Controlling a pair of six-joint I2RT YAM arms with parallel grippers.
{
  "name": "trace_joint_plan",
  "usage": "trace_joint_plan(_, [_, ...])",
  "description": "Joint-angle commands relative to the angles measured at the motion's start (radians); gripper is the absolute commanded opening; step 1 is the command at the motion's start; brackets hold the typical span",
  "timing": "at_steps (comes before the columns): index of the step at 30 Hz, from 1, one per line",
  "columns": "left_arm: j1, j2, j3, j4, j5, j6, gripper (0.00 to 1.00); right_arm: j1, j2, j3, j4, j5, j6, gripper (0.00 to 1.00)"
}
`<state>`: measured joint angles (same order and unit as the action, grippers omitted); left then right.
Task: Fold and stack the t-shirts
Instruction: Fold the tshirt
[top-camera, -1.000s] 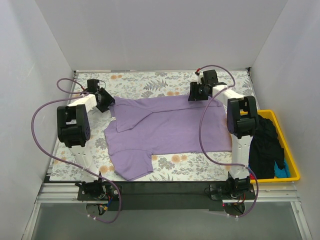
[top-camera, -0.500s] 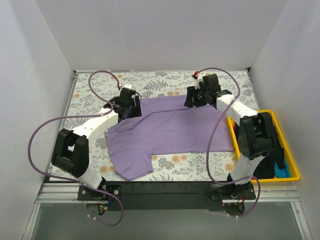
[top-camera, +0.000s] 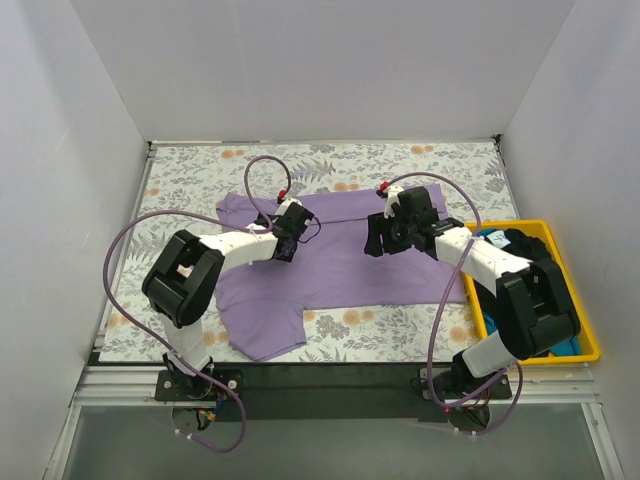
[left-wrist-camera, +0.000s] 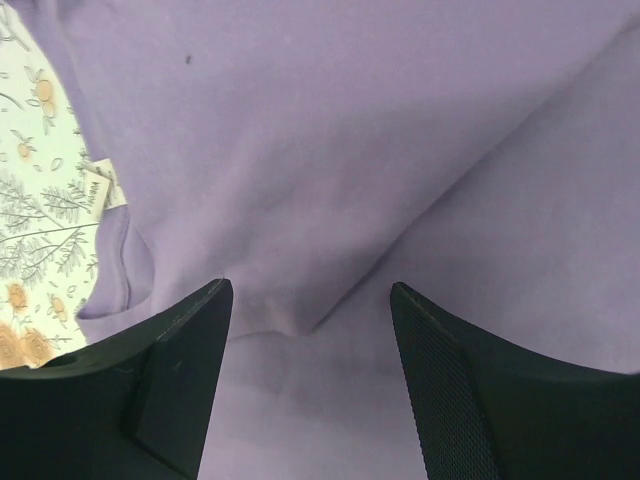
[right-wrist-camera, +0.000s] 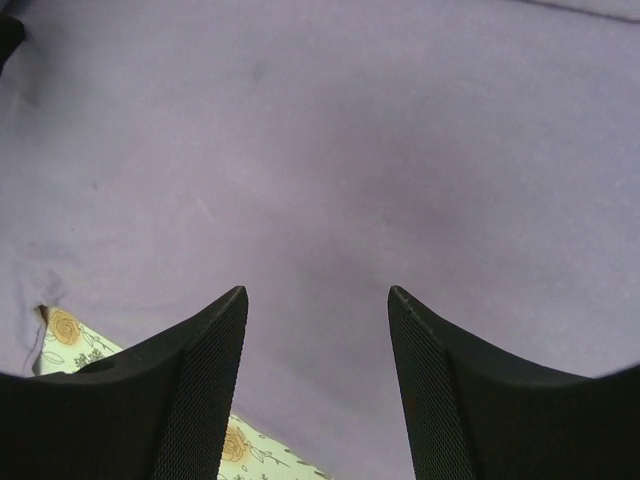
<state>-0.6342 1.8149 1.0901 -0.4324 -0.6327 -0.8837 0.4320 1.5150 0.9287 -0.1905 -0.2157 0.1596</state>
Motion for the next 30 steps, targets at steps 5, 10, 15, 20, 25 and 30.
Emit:
trace_joint_plan(5, [-0.010,0.026,0.051,0.081,-0.131,0.077,0.64,-0.004,-0.056,-0.053,0.054,0.021,0.001,0.65])
trace_joint_plan(10, [-0.009,0.043,0.062,0.132,-0.148,0.147,0.62,-0.003,-0.047,-0.048,0.060,0.015,0.001,0.65])
trace_joint_plan(15, [-0.001,0.067,0.079,0.156,-0.174,0.186,0.60,-0.003,-0.039,-0.050,0.060,0.009,0.001,0.66])
trace_joint_plan(20, [0.031,0.064,0.099,0.184,-0.185,0.222,0.59,-0.003,-0.033,-0.050,0.060,0.012,0.001,0.65])
trace_joint_plan(25, [0.077,0.069,0.135,0.216,-0.144,0.282,0.59,-0.003,-0.018,-0.041,0.062,-0.001,0.000,0.65])
trace_joint_plan(30, [0.122,0.130,0.169,0.233,-0.107,0.295,0.58,-0.003,-0.006,-0.034,0.063,-0.013,-0.002,0.65])
